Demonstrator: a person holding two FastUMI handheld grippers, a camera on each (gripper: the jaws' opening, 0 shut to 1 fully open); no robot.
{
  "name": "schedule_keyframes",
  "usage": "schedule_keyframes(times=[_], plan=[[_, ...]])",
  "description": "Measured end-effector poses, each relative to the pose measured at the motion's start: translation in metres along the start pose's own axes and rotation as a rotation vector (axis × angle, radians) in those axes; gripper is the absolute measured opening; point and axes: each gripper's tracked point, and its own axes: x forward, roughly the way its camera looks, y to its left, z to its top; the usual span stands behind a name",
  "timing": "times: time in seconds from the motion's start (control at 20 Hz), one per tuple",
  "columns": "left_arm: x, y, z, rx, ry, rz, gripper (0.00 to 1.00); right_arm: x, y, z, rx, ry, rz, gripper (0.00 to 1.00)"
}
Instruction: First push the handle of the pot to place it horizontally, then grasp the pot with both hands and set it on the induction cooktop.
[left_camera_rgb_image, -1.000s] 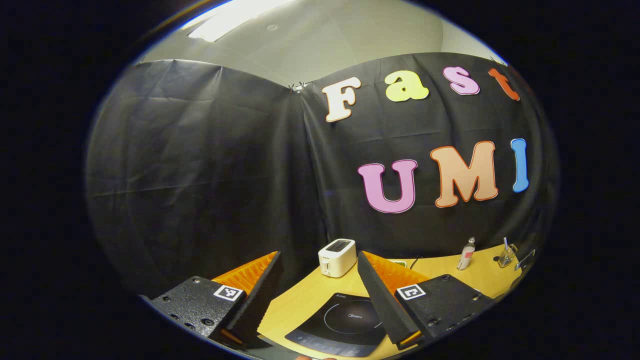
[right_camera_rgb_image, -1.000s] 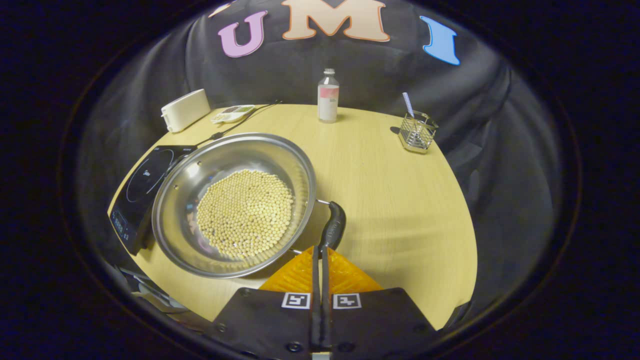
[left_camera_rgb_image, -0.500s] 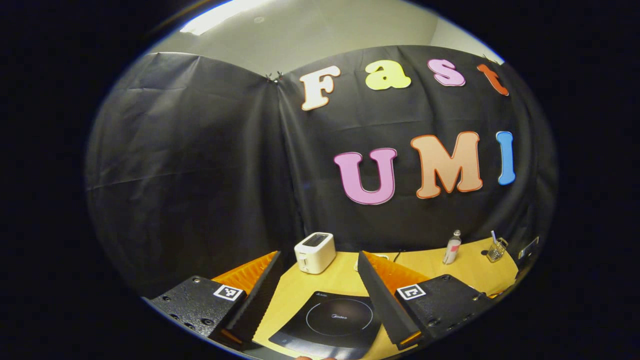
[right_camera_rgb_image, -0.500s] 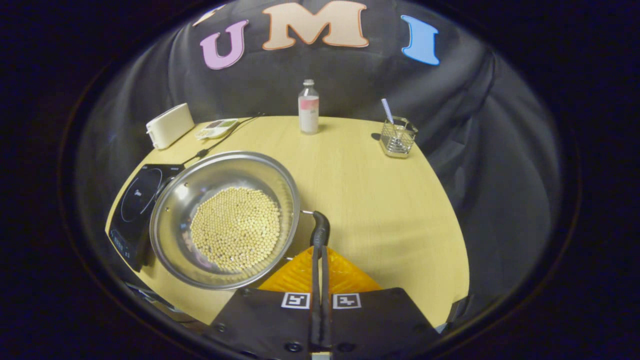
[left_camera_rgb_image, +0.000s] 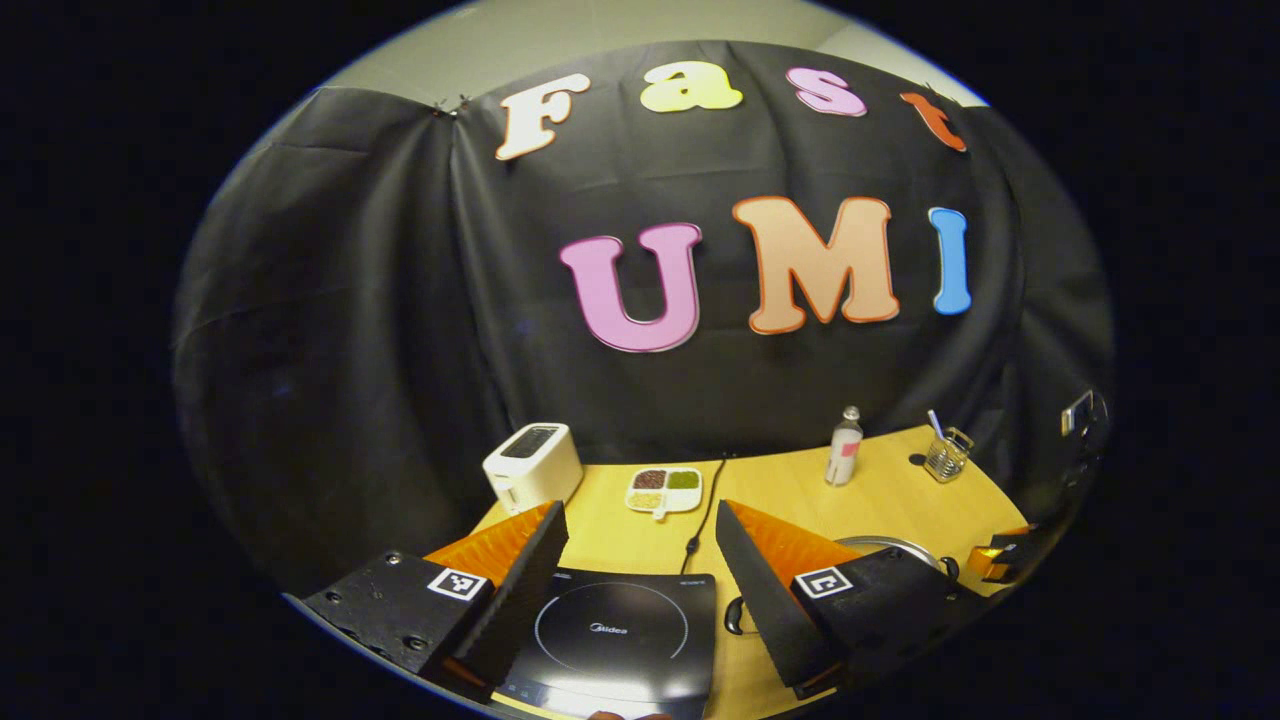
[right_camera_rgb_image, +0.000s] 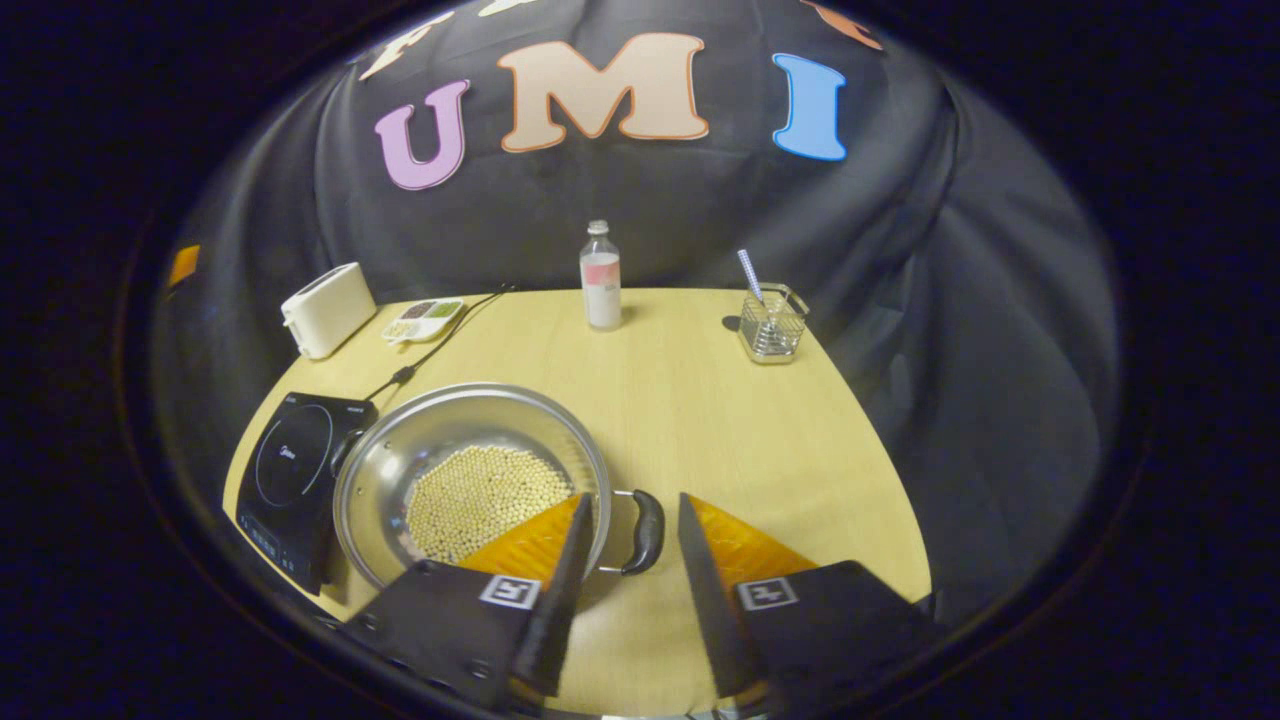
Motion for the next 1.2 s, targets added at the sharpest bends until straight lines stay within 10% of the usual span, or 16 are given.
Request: schedule_keyframes(times=[0.25,1.2], plan=[[0.033,-0.040,-0.035,0.021,0.082,-0.126,0.96,0.007,-0.005,-0.002,0.038,0.018,-0.042,0.99],[0.090,-0.100,-0.216,-0.104,0.591,-0.257,0.98,0.029,0.000,-0.025,0.021,0.128,-0.115,1.00]])
